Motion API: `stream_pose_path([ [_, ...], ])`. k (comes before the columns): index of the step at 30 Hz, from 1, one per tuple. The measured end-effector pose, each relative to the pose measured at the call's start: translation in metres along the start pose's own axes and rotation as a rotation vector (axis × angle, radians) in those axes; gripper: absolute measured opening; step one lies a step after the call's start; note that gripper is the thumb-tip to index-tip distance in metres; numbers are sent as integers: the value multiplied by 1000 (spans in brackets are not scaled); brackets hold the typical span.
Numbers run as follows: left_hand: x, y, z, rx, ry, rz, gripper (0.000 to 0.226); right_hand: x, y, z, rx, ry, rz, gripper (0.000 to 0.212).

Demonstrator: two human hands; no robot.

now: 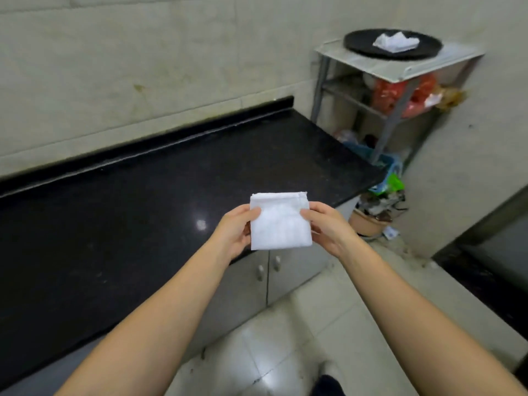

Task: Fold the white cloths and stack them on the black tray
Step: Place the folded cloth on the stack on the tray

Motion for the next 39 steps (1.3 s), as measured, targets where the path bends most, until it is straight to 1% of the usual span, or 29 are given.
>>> stream_pose_path([
  [3, 96, -18, 10, -6, -44, 93, 11, -89, -15, 24, -51, -62, -83, 14],
  [8, 252, -53, 25, 17, -52, 183, 8, -229, -49, 75, -127, -98, -180, 16],
  [11, 325, -73, 26, 36, -61, 184, 8, -296, -80, 107, -153, -44, -181, 13],
  [14, 371, -101, 16, 53, -102, 149, 8, -336, -122, 133, -156, -20, -150, 12],
  [19, 424, -163, -38, 183, -203, 78, 10, -356, -209, 192, -218, -8, -105, 13],
  [21, 448, -195, -68, 242, -225, 71, 7, -360, -247, 227, -262, -8, -83, 13],
  [23, 477, -228, -101, 293, -243, 81, 10, -366, -283, 267, -302, 7, -65, 13],
  [27, 537, -290, -173, 399, -330, 76, 14, -387, -356, 346, -341, 92, -86, 9],
  [30, 576, -326, -221, 510, -374, 55, 11, -400, -406, 398, -389, 157, -115, 10],
  [33, 602, -367, -250, 510, -349, 5, 12, -403, -458, 441, -450, 221, -97, 10],
  [38, 619, -438, -292, 490, -300, -207, 10, -379, -556, 507, -524, 343, -1, 8],
  [39, 621, -453, -298, 486, -281, -244, 12, -372, -573, 519, -552, 378, 16, 9],
])
Point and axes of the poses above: each hand's wrist, its own y-axis away from the middle knuckle, its own x-axis out of the palm, z = x × y, the point moved 9 cm from there along -y, towards the middle knuckle, and after that the axes turned 6 degrees about -z, right-handed, at the moved point
